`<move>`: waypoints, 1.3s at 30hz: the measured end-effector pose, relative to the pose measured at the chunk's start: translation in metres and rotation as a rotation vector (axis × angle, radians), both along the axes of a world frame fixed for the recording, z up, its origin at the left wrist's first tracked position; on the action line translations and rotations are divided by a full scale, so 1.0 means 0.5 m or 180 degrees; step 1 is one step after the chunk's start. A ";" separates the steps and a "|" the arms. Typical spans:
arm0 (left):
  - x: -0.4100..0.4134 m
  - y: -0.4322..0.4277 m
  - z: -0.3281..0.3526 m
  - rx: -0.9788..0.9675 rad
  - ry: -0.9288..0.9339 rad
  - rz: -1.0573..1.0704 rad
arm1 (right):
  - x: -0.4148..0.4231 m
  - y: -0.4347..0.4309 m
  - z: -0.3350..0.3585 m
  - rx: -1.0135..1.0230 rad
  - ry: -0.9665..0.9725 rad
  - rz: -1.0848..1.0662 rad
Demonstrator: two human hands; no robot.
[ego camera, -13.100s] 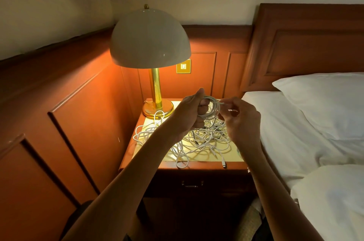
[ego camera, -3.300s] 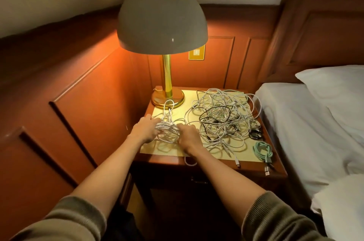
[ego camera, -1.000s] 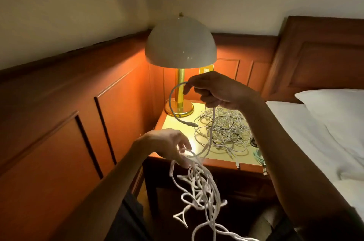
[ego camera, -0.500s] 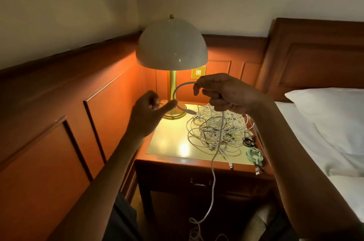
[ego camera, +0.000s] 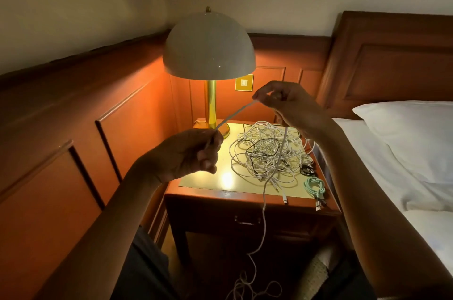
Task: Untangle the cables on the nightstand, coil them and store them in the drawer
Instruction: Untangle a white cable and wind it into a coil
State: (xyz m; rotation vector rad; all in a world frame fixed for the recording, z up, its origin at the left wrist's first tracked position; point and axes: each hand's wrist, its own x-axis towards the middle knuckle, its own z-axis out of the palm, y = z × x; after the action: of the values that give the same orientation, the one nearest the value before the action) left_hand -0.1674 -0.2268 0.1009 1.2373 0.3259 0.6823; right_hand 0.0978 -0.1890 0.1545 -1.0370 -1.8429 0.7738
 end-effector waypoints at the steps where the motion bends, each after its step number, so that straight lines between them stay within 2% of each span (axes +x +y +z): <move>1: 0.002 -0.002 0.006 -0.0038 -0.0101 0.0005 | 0.002 -0.007 -0.004 0.0055 -0.0232 0.0040; 3: 0.012 -0.007 0.021 -0.0083 -0.0313 0.0293 | 0.001 -0.023 -0.012 -0.0099 -0.0710 0.0314; 4: 0.020 -0.011 0.032 -0.0084 -0.0402 0.0476 | -0.003 -0.030 -0.018 -0.0159 -0.0754 0.0502; 5: 0.028 -0.012 0.041 -0.0158 -0.0519 0.0531 | -0.008 -0.035 -0.024 -0.0177 -0.0604 0.0666; 9: 0.053 -0.021 0.065 -0.0848 -0.1147 -0.0331 | -0.029 -0.060 -0.048 -0.0629 0.0934 0.1160; 10: 0.057 -0.021 0.069 -0.0863 -0.1217 -0.0411 | -0.034 -0.065 -0.054 -0.0680 0.1097 0.1226; 14: 0.077 -0.004 0.069 -0.1066 -0.1282 -0.0667 | -0.062 -0.072 -0.080 -0.0829 0.1000 0.1360; 16: 0.078 0.003 0.073 -0.1151 -0.1231 -0.0613 | -0.074 -0.074 -0.083 -0.0857 0.1323 0.1223; 18: 0.074 0.003 0.067 -0.1042 -0.0970 -0.0276 | -0.068 -0.067 -0.085 -0.0814 0.1765 0.1019; 20: 0.079 -0.009 0.050 -0.0840 -0.0910 -0.0279 | -0.053 -0.055 -0.089 -0.0906 0.1789 0.1110; 22: 0.083 -0.018 0.049 -0.0880 -0.1291 -0.0324 | -0.051 -0.052 -0.097 -0.1177 0.1778 0.1676; 23: 0.088 -0.015 0.057 -0.1002 -0.1683 -0.0369 | -0.058 -0.058 -0.108 -0.1435 0.1929 0.1935; 24: 0.100 -0.006 0.063 -0.1124 -0.2189 -0.0419 | -0.067 -0.065 -0.123 -0.1697 0.2108 0.2021; 25: 0.111 0.005 0.066 -0.1074 -0.2533 -0.0136 | -0.079 -0.072 -0.138 -0.1825 0.2180 0.1895; 26: 0.114 0.012 0.072 -0.0720 -0.2462 0.0584 | -0.091 -0.083 -0.149 -0.1800 0.2062 0.1648; 27: 0.115 0.024 0.072 -0.0103 -0.2006 0.1531 | -0.099 -0.093 -0.154 -0.1583 0.1733 0.1307; 28: 0.115 0.039 0.064 0.0636 -0.1335 0.2341 | -0.101 -0.098 -0.155 -0.1237 0.1253 0.0913; 29: 0.111 0.055 0.050 0.1453 -0.0585 0.2856 | -0.096 -0.102 -0.145 -0.0798 0.0665 0.0469; 31: 0.097 0.073 0.013 0.3175 0.0852 0.3084 | -0.070 -0.101 -0.107 0.0100 -0.0398 -0.0335; 32: 0.089 0.077 -0.004 0.3771 0.1371 0.2936 | -0.052 -0.098 -0.086 0.0423 -0.0705 -0.0531; 33: 0.085 0.077 -0.012 0.3971 0.1657 0.2701 | -0.034 -0.097 -0.065 0.0665 -0.0864 -0.0588; 34: 0.082 0.071 -0.012 0.3812 0.1715 0.2409 | -0.019 -0.096 -0.046 0.0849 -0.0962 -0.0589; 36: 0.081 0.055 0.000 0.3032 0.1572 0.1651 | -0.001 -0.092 -0.021 0.0969 -0.0966 -0.0533; 39: 0.072 0.018 0.027 0.1419 0.1042 0.0203 | -0.002 -0.088 -0.027 0.0539 -0.0182 -0.0177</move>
State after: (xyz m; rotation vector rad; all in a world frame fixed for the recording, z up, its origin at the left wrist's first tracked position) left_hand -0.1316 -0.2176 0.1143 1.7774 0.5027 0.6240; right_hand 0.0970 -0.2331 0.1411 -1.0055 -1.8841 0.5500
